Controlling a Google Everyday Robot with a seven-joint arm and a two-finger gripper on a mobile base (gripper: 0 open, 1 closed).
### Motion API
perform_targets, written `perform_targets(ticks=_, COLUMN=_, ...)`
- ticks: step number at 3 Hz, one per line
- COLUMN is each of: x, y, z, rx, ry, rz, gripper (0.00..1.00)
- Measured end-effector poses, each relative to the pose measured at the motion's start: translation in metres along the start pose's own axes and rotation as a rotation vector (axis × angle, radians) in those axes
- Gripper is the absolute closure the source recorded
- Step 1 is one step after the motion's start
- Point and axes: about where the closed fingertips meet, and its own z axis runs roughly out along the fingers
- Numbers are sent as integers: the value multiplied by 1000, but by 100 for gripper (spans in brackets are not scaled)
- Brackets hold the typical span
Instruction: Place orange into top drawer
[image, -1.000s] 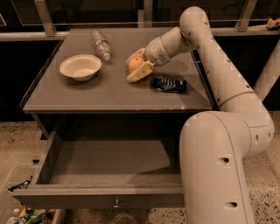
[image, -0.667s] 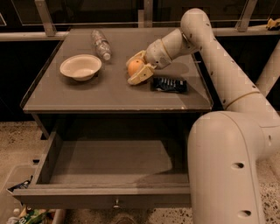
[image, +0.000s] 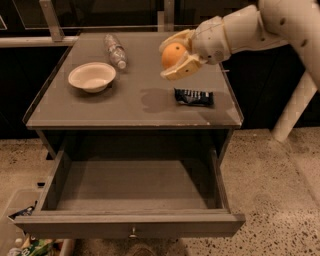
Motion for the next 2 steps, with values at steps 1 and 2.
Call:
perform_targets(ticks=1, x=-71, y=52, z=-32, rx=47, ry=-39, rz=-29, gripper=100)
perform_targets(ticks=2, x=-47, y=86, z=-40, rx=29, ry=0, rz=28, gripper=100)
